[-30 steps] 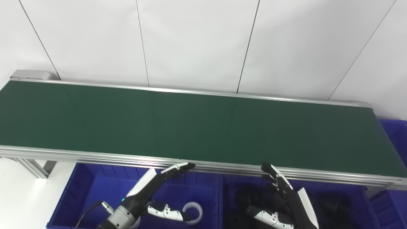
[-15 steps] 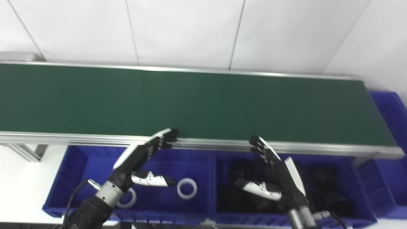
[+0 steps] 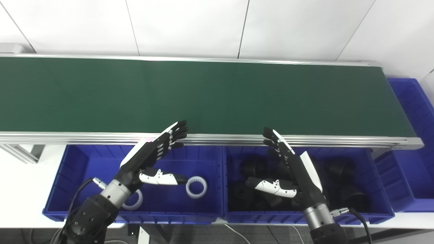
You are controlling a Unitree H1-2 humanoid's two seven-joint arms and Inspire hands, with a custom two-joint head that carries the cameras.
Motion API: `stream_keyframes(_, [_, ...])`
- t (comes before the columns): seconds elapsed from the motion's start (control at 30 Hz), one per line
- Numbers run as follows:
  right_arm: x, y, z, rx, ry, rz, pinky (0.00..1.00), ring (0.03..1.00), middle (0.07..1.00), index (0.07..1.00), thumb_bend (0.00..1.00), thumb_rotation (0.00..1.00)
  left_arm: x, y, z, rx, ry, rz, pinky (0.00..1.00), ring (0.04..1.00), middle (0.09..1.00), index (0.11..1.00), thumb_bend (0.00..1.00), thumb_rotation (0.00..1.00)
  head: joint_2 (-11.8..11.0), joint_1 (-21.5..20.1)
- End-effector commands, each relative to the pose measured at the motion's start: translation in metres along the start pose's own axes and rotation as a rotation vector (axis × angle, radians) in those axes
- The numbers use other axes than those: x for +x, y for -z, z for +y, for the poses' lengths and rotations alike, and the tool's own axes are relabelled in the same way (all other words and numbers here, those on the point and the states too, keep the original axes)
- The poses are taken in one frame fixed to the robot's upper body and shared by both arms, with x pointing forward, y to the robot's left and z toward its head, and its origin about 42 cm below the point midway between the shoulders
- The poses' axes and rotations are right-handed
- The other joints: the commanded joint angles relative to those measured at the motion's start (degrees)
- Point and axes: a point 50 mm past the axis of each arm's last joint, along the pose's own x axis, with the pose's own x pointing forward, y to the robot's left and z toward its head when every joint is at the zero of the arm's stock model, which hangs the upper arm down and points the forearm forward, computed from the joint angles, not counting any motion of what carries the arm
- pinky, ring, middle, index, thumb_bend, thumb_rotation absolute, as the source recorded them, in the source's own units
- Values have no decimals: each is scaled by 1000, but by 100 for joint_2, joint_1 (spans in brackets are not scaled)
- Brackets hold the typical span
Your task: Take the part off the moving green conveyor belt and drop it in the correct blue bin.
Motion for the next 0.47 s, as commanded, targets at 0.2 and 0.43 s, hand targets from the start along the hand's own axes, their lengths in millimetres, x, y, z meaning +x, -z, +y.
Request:
stream_keyframes(0.2, [1,-8,-3,-21,-4,-24,823,888,921,937,890,432,3,-4,2,37,8,-20,902,945,963,987,934,342,-178,73])
stream_keyframes(0.43, [-1,-3,3,-21,-12,-14,819,884,922,932,893,414,0,4,-1,3,-25,-30,880,931,949,972,935,315,-584,186])
